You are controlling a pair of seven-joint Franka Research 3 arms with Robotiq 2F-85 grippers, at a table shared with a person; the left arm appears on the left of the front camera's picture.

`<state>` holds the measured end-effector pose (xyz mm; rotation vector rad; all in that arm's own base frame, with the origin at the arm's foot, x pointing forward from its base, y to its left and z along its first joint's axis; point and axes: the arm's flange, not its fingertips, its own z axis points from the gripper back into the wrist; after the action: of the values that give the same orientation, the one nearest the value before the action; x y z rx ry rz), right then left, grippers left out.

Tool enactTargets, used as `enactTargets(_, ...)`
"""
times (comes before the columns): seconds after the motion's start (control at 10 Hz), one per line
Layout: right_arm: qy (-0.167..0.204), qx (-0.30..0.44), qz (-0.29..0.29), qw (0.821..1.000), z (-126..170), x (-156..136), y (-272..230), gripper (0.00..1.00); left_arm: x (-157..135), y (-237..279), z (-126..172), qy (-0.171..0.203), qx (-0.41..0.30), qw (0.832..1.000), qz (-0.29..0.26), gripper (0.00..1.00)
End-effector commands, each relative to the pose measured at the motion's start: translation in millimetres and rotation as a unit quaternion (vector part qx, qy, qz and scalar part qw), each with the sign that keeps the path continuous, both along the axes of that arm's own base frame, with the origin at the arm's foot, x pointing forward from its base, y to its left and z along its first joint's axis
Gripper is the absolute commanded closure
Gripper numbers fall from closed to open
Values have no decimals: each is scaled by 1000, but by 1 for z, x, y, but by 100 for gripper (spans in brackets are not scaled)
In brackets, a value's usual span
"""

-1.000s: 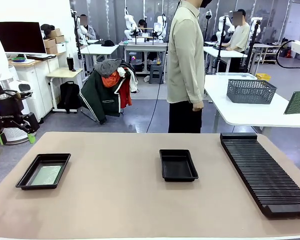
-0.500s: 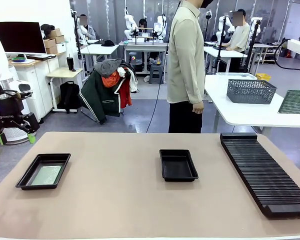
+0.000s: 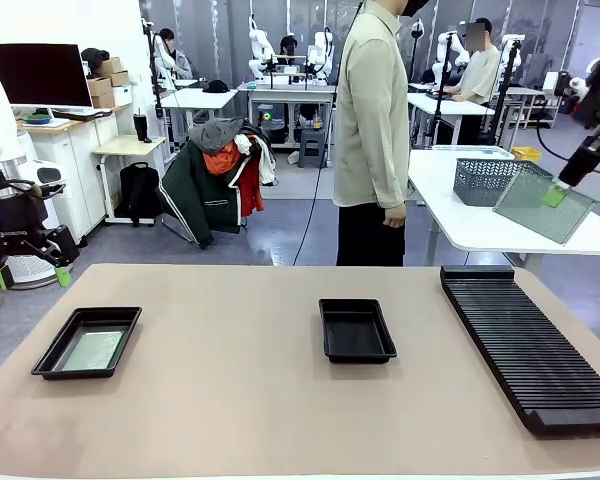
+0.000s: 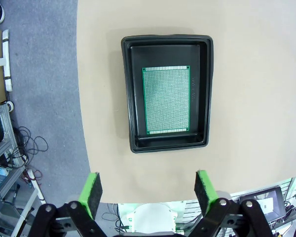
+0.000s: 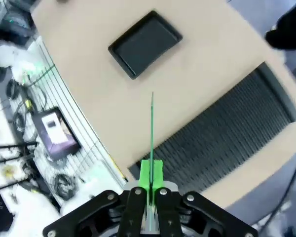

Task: Inspect and transfer BCBs to ESD trays.
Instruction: Pick up the Blank PCB from the PCB Rack and place it in the right ESD tray.

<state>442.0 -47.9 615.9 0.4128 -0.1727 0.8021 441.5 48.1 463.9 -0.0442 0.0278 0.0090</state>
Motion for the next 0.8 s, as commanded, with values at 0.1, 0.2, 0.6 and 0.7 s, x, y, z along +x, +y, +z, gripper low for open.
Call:
enactTargets(0.1, 61, 104, -128, 984, -31, 5, 21, 98, 0, 1, -1, -1, 0, 1000, 0, 0)
enactTargets(0.2, 81, 139, -155, 975, -48, 7, 27, 98, 0, 1, -1, -1, 0, 1000, 0, 0)
enactTargets(0.6, 144, 234, -218, 936, -127, 3, 68, 98, 0, 1, -1, -1, 0, 1000, 0, 0)
enactTargets(0.7, 156, 259, -222, 927, -147, 0, 83, 98, 0, 1, -1, -1, 0, 1000, 0, 0)
